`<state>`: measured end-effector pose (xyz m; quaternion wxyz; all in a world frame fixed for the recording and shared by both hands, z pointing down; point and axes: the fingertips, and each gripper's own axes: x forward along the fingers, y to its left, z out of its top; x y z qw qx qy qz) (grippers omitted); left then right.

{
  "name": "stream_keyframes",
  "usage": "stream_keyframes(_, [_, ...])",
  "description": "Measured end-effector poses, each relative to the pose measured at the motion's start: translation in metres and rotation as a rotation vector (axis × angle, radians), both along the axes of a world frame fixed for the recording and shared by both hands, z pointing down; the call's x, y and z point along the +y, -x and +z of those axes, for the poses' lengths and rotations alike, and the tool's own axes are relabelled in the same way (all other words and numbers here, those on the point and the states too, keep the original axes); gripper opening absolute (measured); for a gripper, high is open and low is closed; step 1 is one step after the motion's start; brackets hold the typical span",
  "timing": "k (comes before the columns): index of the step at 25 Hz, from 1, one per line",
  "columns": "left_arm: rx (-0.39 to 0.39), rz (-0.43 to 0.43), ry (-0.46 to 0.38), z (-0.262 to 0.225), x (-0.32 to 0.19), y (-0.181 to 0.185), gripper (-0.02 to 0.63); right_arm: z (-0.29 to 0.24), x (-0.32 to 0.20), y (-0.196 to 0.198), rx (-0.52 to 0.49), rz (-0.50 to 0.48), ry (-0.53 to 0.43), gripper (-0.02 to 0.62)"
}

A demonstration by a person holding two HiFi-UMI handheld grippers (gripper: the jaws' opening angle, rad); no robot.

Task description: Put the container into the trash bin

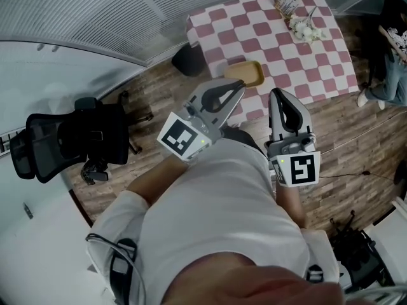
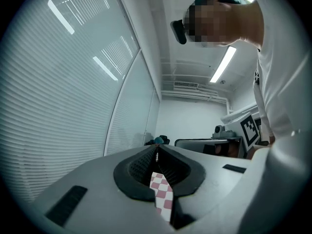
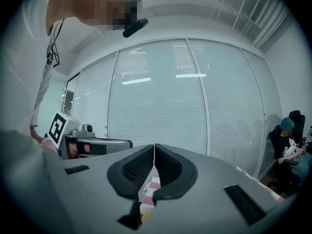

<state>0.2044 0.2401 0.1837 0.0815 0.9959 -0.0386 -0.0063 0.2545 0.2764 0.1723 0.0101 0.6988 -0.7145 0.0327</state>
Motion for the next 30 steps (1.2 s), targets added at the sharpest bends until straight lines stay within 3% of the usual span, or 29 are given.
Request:
stream_keyframes(17, [0.019, -0.019, 0.018, -0.004, -0.019, -0.028, 0.041, 0.002, -0.029, -0.030, 0.022, -0.019, 0.014, 0.032])
stream_keyframes(30, [-0.047, -0.024, 0.038, 0.024, -0.041, -0.028, 0.043, 0.028, -0.043, -0.038, 0.043, -0.018, 0.077, 0.032])
